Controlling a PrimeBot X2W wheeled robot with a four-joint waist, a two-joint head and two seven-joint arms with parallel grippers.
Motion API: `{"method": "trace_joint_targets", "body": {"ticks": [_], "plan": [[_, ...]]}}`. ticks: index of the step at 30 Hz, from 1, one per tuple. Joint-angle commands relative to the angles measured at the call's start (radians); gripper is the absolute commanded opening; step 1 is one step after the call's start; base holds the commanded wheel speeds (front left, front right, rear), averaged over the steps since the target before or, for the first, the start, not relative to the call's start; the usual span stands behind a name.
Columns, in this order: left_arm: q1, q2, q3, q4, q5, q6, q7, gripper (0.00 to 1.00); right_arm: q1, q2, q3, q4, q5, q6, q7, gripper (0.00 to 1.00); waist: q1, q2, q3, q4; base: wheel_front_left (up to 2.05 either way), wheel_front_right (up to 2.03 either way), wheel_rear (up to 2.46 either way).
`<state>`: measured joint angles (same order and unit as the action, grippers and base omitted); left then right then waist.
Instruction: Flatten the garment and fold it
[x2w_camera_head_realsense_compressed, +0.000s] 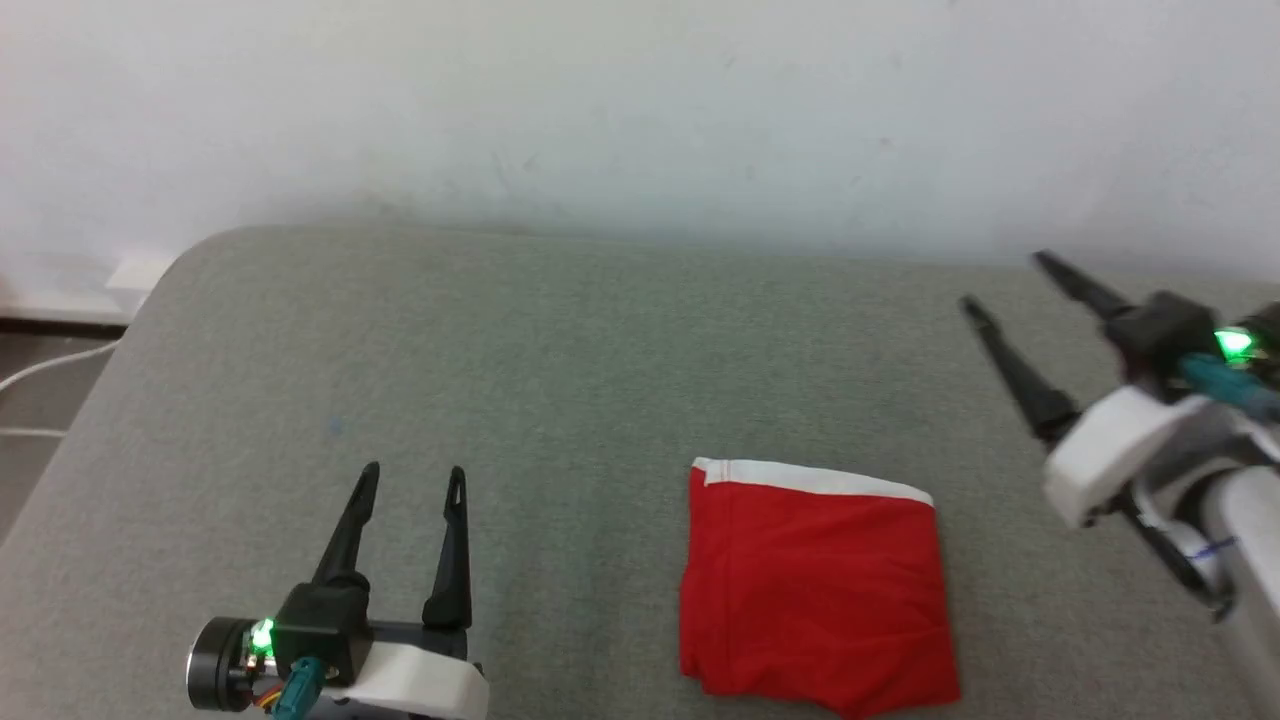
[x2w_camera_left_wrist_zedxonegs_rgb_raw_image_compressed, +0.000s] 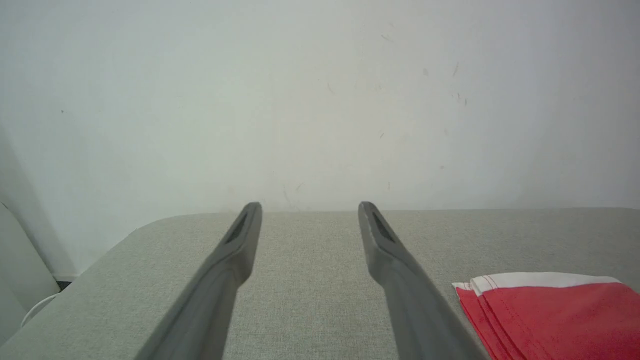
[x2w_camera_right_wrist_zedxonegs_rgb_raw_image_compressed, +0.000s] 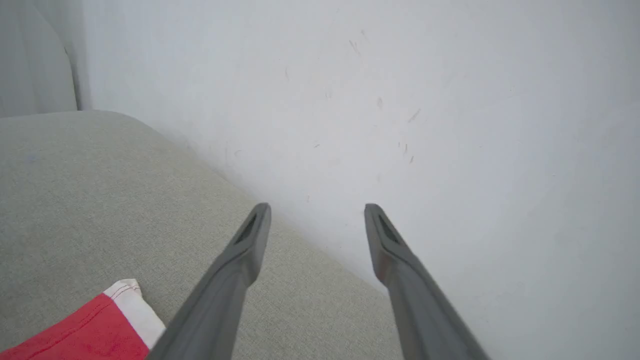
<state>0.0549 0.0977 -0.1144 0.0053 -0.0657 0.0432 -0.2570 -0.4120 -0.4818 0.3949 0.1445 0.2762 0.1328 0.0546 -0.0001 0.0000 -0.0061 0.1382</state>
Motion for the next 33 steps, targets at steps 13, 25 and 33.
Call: {"method": "trace_joint_targets", "body": {"ticks": [13,25,33], "plan": [[0.015,-0.017,0.018,-0.017,0.008,-0.019,-0.005,1.00,0.404,0.187,-0.497,-0.225,-0.042,-0.002,-0.239,1.00,0.0001,0.0000,-0.003,-0.084,0.00,0.00,0.00],[0.023,-0.022,0.028,0.005,0.011,-0.034,-0.005,1.00,0.585,0.346,-0.519,-0.298,-0.086,-0.002,-0.274,1.00,0.0001,0.0000,0.006,-0.084,0.00,0.00,0.00],[0.020,-0.028,0.027,-0.001,0.017,-0.037,-0.005,1.00,0.584,0.337,-0.514,-0.296,-0.079,-0.002,-0.247,1.00,0.0001,0.0000,0.008,-0.071,0.00,0.00,0.00]]}}
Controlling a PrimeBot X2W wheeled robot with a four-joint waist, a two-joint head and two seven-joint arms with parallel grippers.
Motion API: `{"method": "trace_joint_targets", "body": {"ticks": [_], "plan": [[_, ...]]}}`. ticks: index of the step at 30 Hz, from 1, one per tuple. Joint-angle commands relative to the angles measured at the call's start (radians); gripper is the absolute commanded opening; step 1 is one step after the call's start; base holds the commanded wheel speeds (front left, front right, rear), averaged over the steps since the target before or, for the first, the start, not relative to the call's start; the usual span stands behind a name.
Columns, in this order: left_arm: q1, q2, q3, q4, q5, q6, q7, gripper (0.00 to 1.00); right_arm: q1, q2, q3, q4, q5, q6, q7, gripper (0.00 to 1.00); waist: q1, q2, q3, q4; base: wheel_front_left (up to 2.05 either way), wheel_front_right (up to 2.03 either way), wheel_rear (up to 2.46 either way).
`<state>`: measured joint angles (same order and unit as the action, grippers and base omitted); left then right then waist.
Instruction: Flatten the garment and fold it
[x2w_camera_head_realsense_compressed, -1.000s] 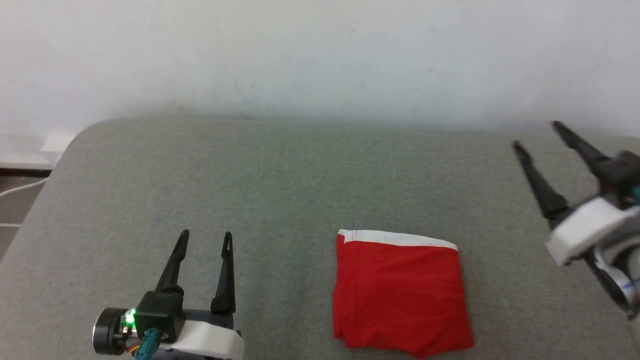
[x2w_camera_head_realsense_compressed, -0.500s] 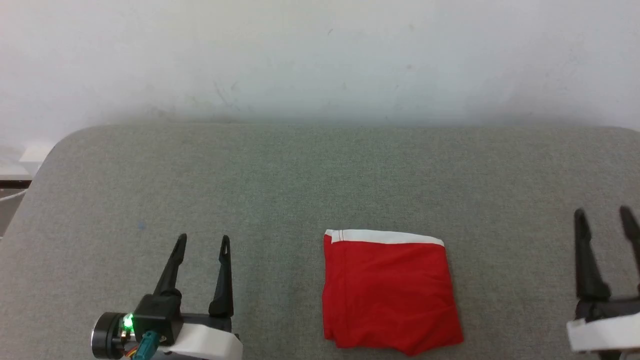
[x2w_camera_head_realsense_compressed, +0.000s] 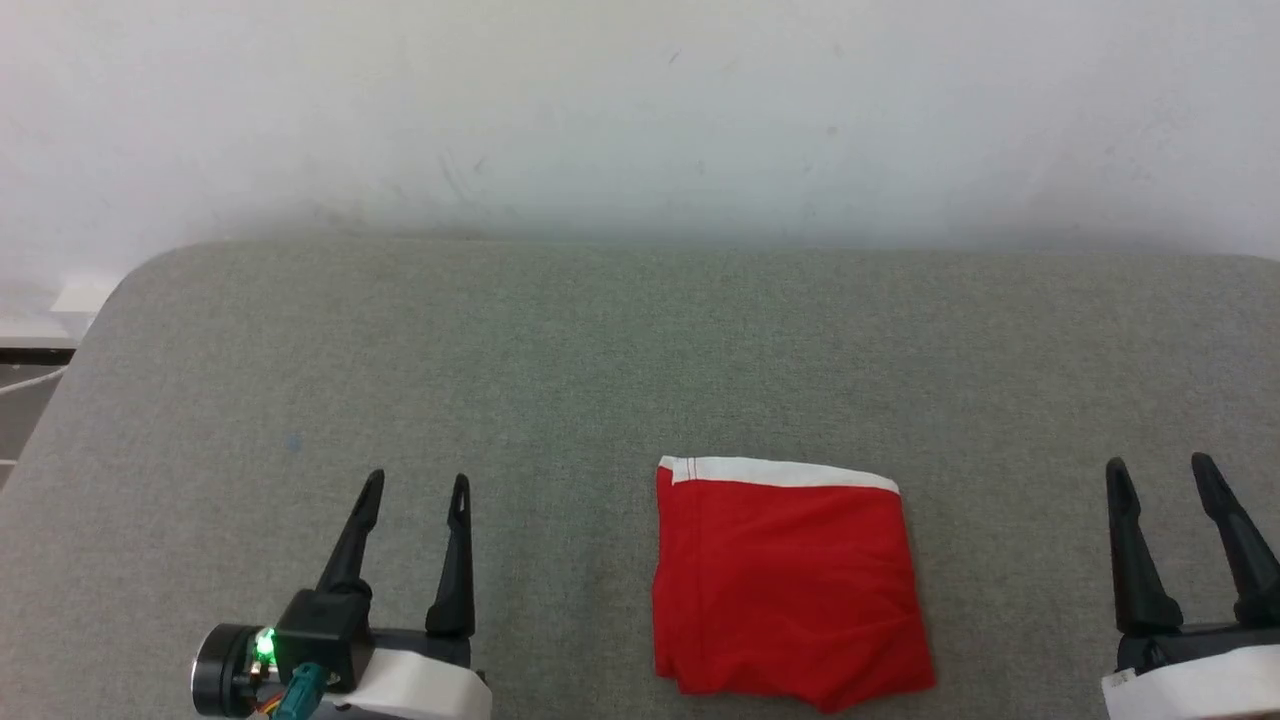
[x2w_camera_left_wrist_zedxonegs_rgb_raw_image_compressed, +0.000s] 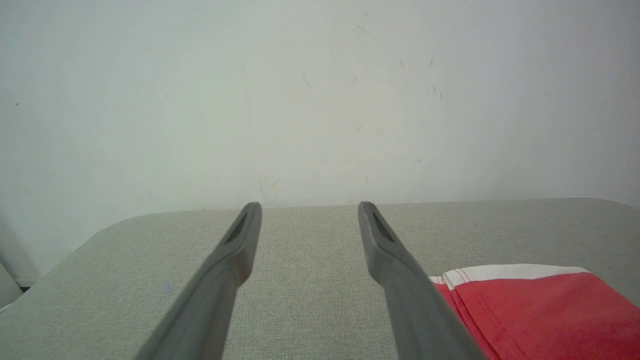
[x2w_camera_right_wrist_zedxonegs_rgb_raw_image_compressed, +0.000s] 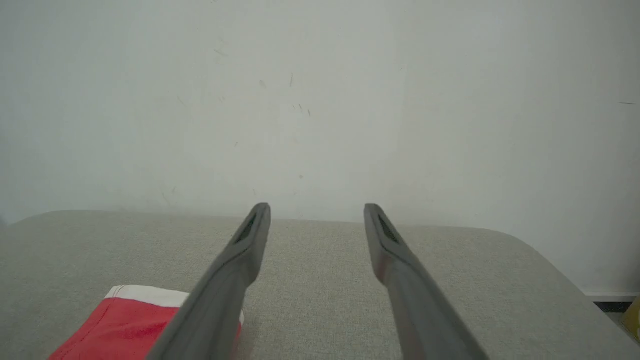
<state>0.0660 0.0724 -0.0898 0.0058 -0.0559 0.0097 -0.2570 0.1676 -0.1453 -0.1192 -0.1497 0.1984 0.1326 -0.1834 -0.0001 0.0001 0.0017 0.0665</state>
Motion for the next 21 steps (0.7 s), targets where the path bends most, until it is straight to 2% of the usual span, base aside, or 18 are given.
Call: {"method": "trace_joint_targets", "body": {"ticks": [1,3,6,12,17,21], "plan": [[0.008,-0.003,0.002,-0.004,0.008,-0.003,-0.005,1.00,0.004,-0.005,0.005,-0.002,0.007,-0.002,0.005,1.00,0.0001,-0.0001,0.003,0.002,0.00,0.00,0.00],[0.004,-0.004,0.001,-0.008,0.010,-0.004,-0.005,1.00,0.003,-0.022,0.023,0.001,0.039,-0.002,0.066,1.00,0.0001,-0.0001,0.013,0.007,0.00,0.00,0.00],[-0.006,-0.006,-0.006,-0.014,0.014,-0.006,-0.005,1.00,-0.014,-0.083,0.065,0.000,0.102,-0.002,0.200,1.00,0.0001,-0.0001,0.036,0.016,0.00,0.00,0.00],[-0.033,-0.009,-0.019,-0.016,0.019,-0.006,-0.005,1.00,-0.088,-0.200,0.186,0.005,0.306,-0.002,0.615,1.00,0.0001,-0.0001,0.095,0.041,0.00,0.00,0.00],[-0.057,-0.012,-0.031,-0.014,0.020,-0.007,-0.005,1.00,-0.171,-0.204,0.197,0.050,0.446,-0.002,0.865,1.00,0.0001,-0.0001,0.135,0.079,0.00,0.00,0.00],[-0.073,-0.014,-0.039,-0.011,0.021,-0.005,-0.005,1.00,-0.230,-0.184,0.195,0.107,0.468,-0.002,0.972,1.00,0.0001,-0.0001,0.158,0.113,0.00,0.00,0.00]]}}
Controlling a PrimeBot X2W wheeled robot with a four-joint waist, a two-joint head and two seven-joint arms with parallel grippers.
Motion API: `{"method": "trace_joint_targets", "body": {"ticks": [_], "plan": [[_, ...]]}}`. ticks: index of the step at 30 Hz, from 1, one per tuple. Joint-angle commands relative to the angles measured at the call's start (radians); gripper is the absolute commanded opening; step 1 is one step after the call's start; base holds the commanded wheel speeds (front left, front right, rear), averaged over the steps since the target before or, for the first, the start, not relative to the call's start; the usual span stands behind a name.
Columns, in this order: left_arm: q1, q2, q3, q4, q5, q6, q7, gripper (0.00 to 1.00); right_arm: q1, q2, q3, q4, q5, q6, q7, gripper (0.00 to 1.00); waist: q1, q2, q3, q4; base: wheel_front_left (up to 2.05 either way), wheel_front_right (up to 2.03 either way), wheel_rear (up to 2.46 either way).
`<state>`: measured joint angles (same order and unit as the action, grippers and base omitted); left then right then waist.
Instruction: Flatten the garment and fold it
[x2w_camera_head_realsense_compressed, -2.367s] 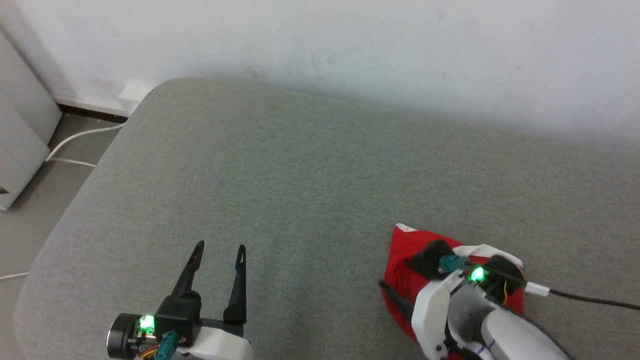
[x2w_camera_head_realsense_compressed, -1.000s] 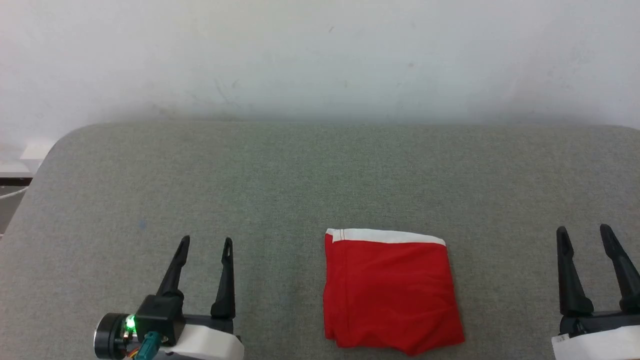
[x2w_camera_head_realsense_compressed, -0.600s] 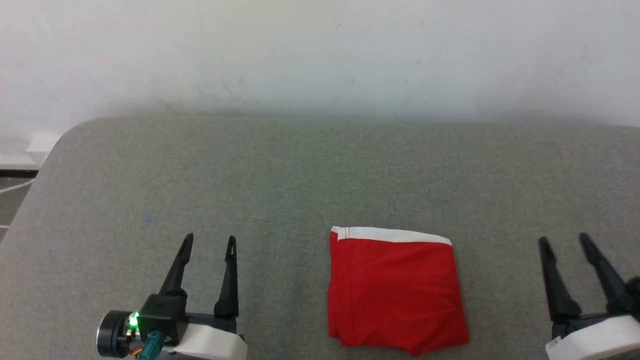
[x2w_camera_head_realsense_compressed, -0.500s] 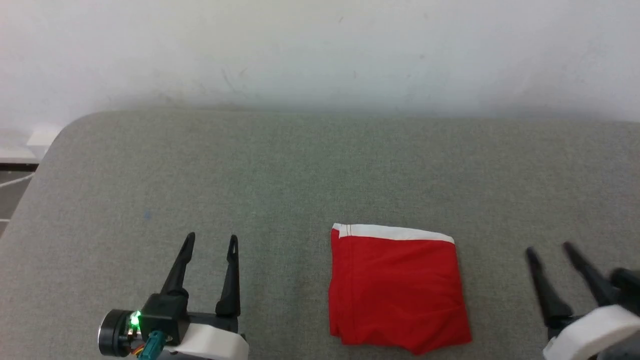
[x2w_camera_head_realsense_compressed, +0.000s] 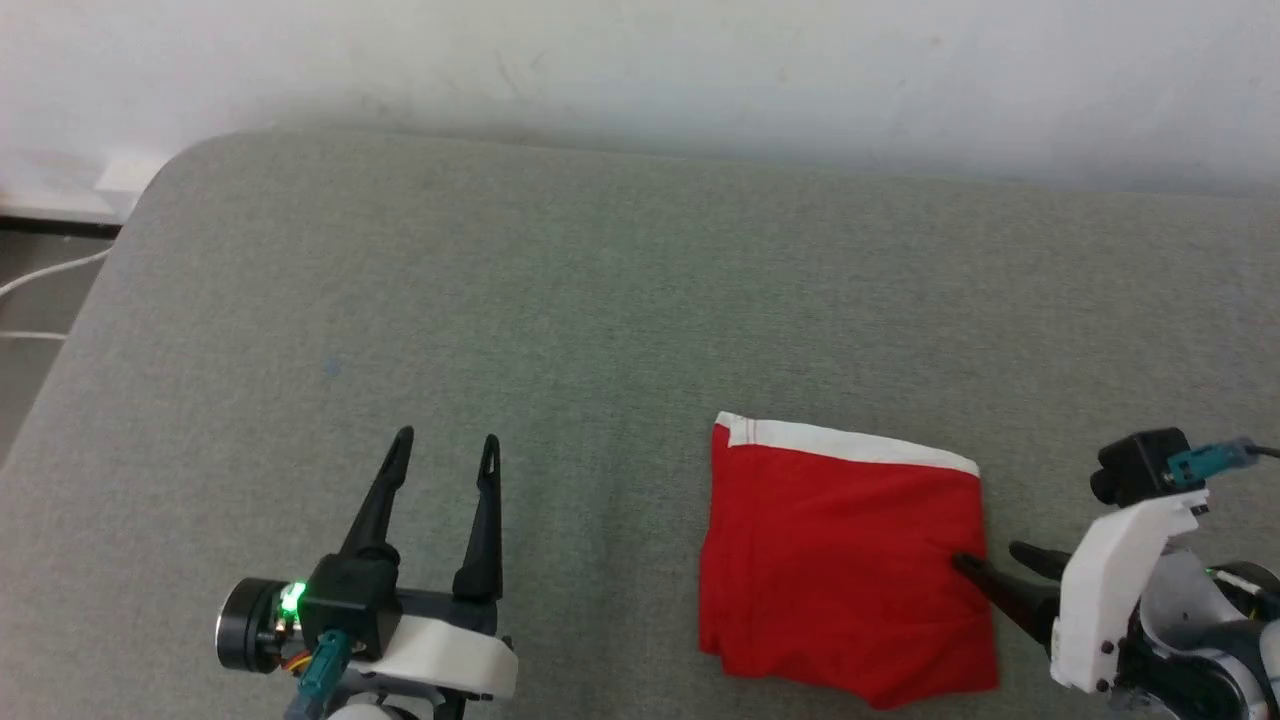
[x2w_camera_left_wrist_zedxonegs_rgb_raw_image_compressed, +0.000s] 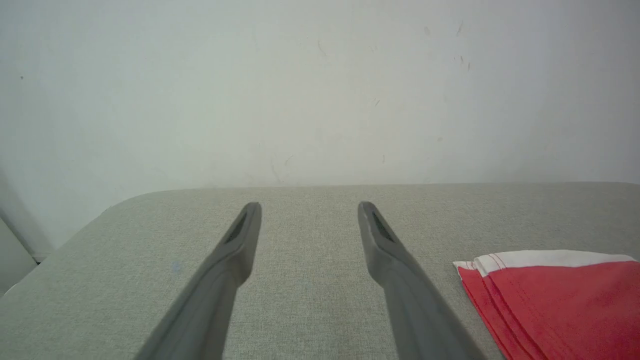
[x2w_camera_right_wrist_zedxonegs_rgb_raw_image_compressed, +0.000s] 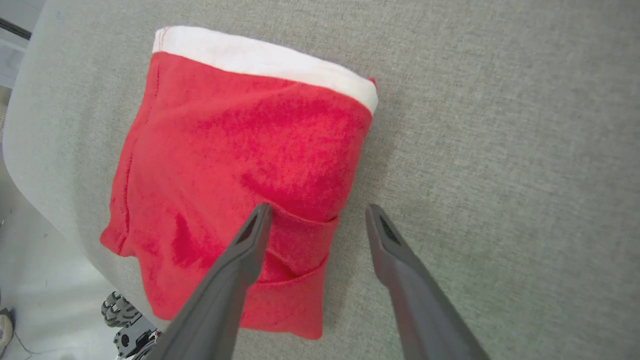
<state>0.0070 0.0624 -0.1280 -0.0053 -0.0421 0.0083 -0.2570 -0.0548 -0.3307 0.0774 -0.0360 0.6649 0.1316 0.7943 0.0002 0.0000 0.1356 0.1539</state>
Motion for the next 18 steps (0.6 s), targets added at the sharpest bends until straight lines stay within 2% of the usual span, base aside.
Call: {"method": "trace_joint_targets", "body": {"ticks": [1,6,10,11,12,18], "plan": [[-0.017,-0.004,-0.001,0.001,0.007,-0.003,-0.005,1.00,-0.020,0.008,0.001,0.010,-0.003,-0.001,0.006,1.00,-0.0002,0.0000,0.027,0.033,0.00,0.00,0.00],[-0.029,-0.006,-0.011,0.004,0.006,0.000,-0.005,1.00,-0.059,0.034,0.029,0.104,-0.043,-0.001,0.036,1.00,-0.0002,0.0000,0.041,0.067,0.00,0.00,0.00],[-0.034,-0.007,-0.016,0.009,0.005,0.002,-0.005,1.00,-0.077,0.043,0.065,0.180,-0.094,-0.001,0.013,0.99,-0.0002,0.0000,0.043,0.083,0.00,0.00,0.00],[-0.034,-0.007,-0.016,0.009,0.005,0.002,-0.005,1.00,-0.080,0.047,0.073,0.194,-0.098,-0.001,0.004,0.45,-0.0002,0.0000,0.041,0.084,0.00,0.00,0.00],[-0.034,-0.007,-0.016,0.011,0.004,0.004,-0.005,1.00,-0.085,0.050,0.080,0.204,-0.102,-0.001,-0.010,0.00,-0.0002,0.0000,0.038,0.083,0.00,0.00,0.00],[-0.023,-0.007,-0.018,0.014,0.009,-0.002,-0.005,1.00,-0.134,-0.013,0.161,0.204,-0.194,-0.001,-0.114,0.00,-0.0002,0.0000,0.008,0.032,0.00,0.00,0.00]]}}
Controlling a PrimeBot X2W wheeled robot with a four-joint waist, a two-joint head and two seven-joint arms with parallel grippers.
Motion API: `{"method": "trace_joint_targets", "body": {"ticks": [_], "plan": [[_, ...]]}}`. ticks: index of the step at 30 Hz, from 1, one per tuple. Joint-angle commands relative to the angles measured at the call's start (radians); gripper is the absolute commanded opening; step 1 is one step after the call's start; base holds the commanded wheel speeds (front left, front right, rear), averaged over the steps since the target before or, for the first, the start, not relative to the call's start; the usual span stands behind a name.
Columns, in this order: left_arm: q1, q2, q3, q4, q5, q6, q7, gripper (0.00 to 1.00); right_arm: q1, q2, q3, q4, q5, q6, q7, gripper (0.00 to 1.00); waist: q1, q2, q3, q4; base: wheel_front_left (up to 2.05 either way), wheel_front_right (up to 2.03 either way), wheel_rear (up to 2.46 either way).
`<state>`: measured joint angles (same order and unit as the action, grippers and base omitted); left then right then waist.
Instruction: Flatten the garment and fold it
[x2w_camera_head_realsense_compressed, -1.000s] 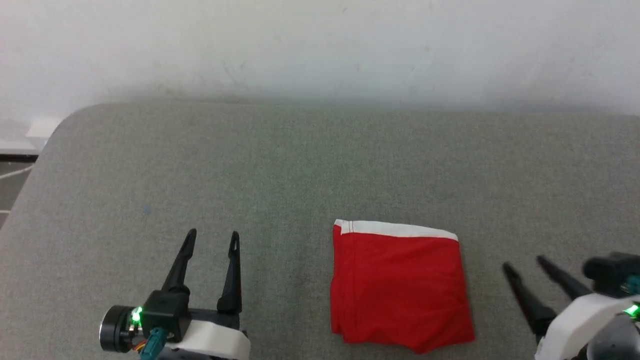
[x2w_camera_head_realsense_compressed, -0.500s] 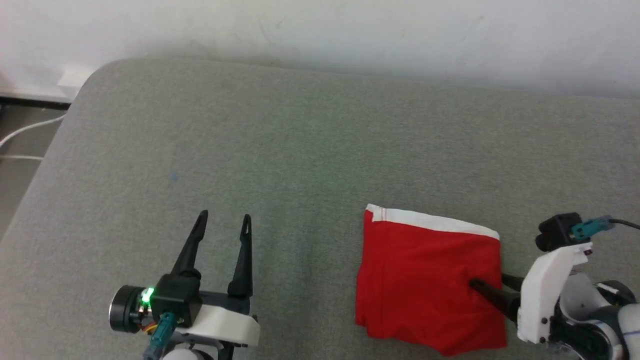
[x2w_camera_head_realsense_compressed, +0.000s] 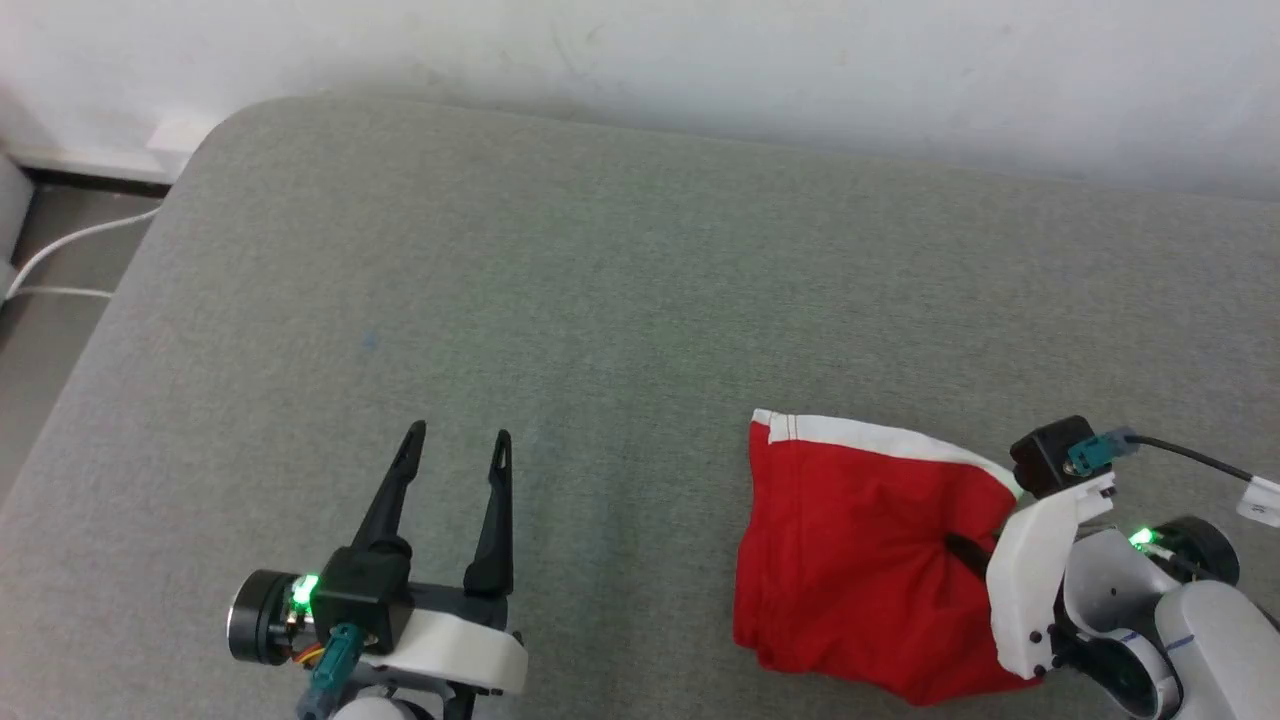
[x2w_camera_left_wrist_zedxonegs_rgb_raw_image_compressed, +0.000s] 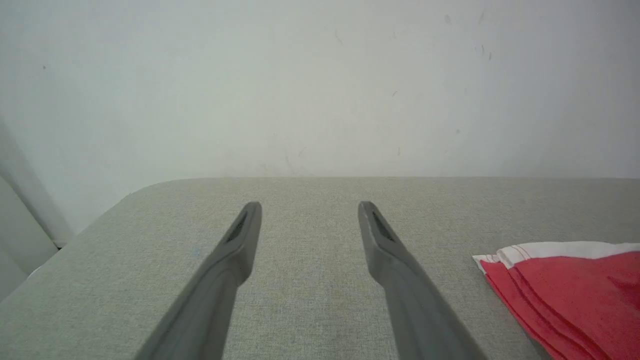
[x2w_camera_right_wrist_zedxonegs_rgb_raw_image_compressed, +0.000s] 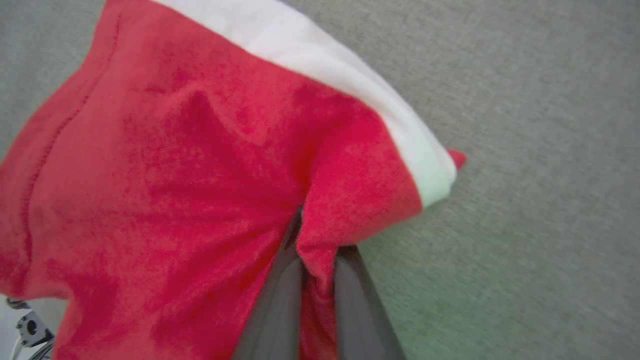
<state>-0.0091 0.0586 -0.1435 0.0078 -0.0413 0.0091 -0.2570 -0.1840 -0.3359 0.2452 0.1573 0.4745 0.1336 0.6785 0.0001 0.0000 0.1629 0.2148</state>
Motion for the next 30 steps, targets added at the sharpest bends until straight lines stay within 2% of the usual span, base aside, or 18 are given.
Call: {"method": "trace_joint_targets", "body": {"ticks": [1,8,12,16,20,22,30], "plan": [[-0.006,-0.003,-0.005,0.001,0.010,-0.005,-0.005,1.00,-0.017,-0.022,0.006,0.005,-0.019,-0.003,-0.010,0.00,-0.0001,0.0000,-0.024,-0.046,0.00,0.00,0.00],[-0.025,-0.005,-0.046,-0.007,0.015,-0.010,-0.005,1.00,-0.120,-0.184,0.161,-0.077,-0.095,-0.003,0.002,0.00,-0.0001,0.0000,-0.012,-0.214,0.00,0.00,0.00],[-0.065,-0.006,-0.076,-0.003,0.016,-0.006,-0.005,1.00,-0.197,-0.316,0.246,-0.112,-0.108,-0.003,0.027,0.00,-0.0001,0.0000,0.032,-0.307,0.00,0.00,0.00],[-0.118,-0.007,-0.104,0.001,0.018,-0.003,-0.005,1.00,-0.264,-0.434,0.299,-0.103,-0.100,-0.003,0.000,0.00,-0.0001,0.0000,0.089,-0.372,0.00,0.00,0.00],[-0.177,-0.007,-0.125,0.006,0.040,-0.003,-0.005,1.00,-0.309,-0.553,0.343,-0.045,-0.104,-0.003,-0.066,0.00,-0.0001,0.0000,0.155,-0.397,0.00,0.00,0.00],[-0.204,-0.006,-0.127,0.001,0.046,0.000,-0.005,1.00,-0.331,-0.590,0.344,-0.004,-0.099,-0.003,-0.113,0.00,-0.0001,0.0000,0.188,-0.400,0.00,0.00,0.00],[-0.288,0.006,-0.152,-0.005,0.064,-0.003,-0.005,1.00,-0.371,-0.646,0.268,0.213,-0.108,-0.003,-0.316,0.00,-0.0001,0.0000,0.315,-0.369,0.00,0.00,0.00]]}}
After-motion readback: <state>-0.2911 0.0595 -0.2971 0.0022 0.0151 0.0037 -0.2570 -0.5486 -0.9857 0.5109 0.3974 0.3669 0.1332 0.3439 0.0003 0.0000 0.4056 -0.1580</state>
